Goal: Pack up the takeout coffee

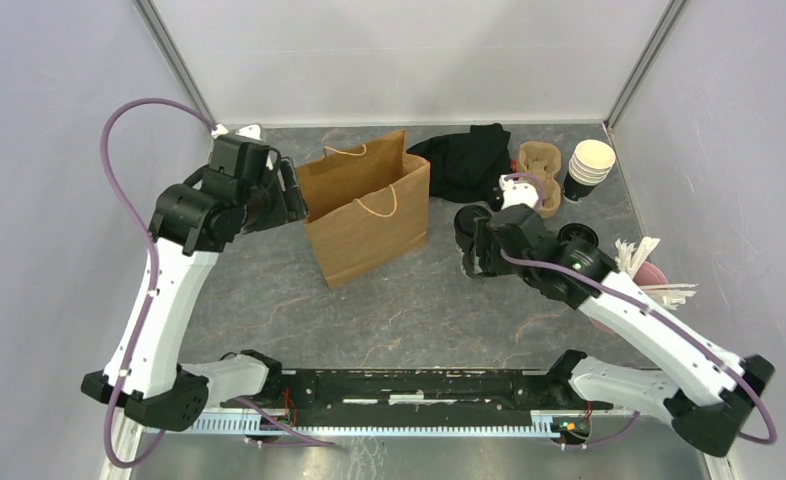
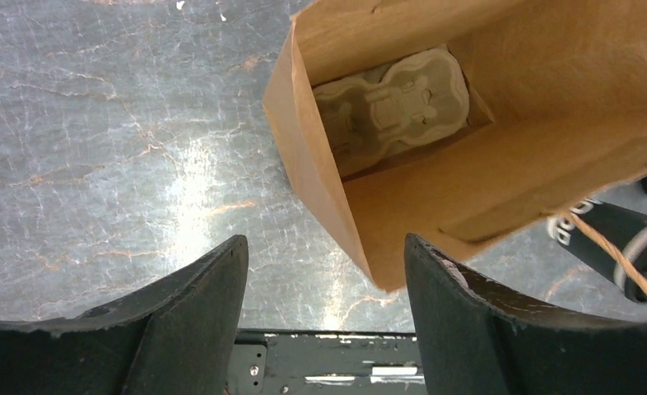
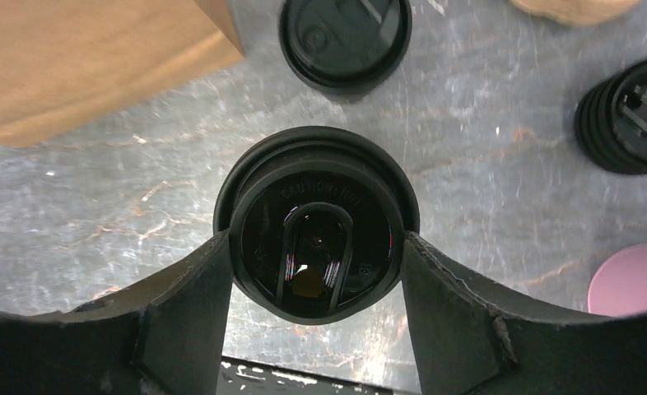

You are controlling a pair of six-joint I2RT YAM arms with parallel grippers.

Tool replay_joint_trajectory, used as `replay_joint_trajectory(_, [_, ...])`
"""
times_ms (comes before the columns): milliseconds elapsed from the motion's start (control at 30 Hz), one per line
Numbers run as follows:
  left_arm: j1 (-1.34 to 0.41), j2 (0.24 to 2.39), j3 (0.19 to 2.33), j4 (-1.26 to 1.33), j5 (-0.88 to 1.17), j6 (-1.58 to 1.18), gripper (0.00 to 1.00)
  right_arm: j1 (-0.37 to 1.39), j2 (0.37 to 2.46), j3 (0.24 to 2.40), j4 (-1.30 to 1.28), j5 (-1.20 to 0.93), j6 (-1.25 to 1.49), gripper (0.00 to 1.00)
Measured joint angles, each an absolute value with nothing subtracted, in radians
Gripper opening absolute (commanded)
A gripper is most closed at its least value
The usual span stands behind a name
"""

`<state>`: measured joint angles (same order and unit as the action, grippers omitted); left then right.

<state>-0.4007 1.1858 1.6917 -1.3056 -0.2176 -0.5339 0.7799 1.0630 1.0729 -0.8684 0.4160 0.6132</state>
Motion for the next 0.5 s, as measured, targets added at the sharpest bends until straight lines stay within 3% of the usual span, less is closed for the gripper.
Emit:
replay_joint_trajectory(333, [-0.401,1.316,1.650,-1.198,-0.266,-0.534,0.56,0.780,0.905,1.165,-0.726,0.392,0.299,0.17])
replay_joint_trajectory(500, [-0.401,1.335,1.610,-1.154,-0.311,-0.533,0.39,0.780,0.881,1.214,-0.587,0.353,0.102,0.06])
